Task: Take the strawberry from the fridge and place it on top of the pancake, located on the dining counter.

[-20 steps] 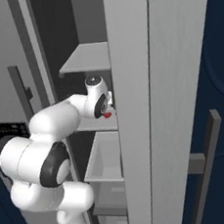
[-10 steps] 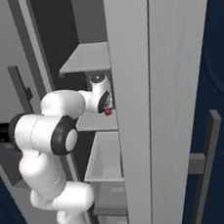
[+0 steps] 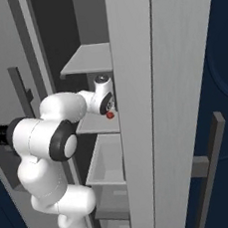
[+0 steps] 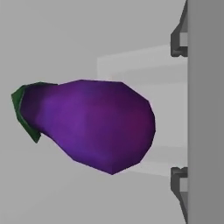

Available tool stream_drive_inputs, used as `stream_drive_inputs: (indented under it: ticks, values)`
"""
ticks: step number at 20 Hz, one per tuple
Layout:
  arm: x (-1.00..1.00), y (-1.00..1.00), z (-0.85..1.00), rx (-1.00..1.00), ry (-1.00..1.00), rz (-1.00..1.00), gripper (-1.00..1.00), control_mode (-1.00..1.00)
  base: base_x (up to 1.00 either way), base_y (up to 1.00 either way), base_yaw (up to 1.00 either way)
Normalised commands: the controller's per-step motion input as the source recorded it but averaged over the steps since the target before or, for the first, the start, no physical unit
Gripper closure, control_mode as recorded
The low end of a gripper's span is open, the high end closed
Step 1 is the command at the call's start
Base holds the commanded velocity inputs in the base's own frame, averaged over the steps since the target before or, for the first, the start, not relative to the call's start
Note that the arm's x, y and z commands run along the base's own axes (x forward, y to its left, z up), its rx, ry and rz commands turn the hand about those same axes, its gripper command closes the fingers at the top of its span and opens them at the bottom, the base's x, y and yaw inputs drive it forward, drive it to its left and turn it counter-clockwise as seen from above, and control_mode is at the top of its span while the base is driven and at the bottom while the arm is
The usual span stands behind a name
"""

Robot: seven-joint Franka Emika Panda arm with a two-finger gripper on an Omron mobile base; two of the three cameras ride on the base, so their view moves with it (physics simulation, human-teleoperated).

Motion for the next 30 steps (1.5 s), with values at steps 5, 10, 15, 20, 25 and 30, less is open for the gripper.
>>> stream_drive_inputs:
  ticks: [5, 10, 15, 20, 25, 30]
  values:
    - [-0.02, 0.00, -0.35, 0.00, 0.03, 0.00, -1.00, -1.00, 0.00, 0.00, 0.00]
    - [-0.36, 0.00, -0.16, 0.00, 0.00, -0.01, -1.00, -1.00, 0.00, 0.00, 0.00]
    - [-0.13, 0.00, -0.31, 0.00, 0.01, -0.01, -1.00, -1.00, 0.00, 0.00, 0.00]
    - [0.01, 0.00, -0.28, 0.00, 0.02, 0.00, 1.00, -1.00, 0.00, 0.00, 0.00]
    - [-0.32, 0.01, -0.12, 0.00, 0.14, -0.01, 1.00, -1.00, 0.00, 0.00, 0.00]
    - [-0.74, 0.00, 0.29, -0.08, -0.08, 0.00, 1.00, -1.00, 0.00, 0.00, 0.00]
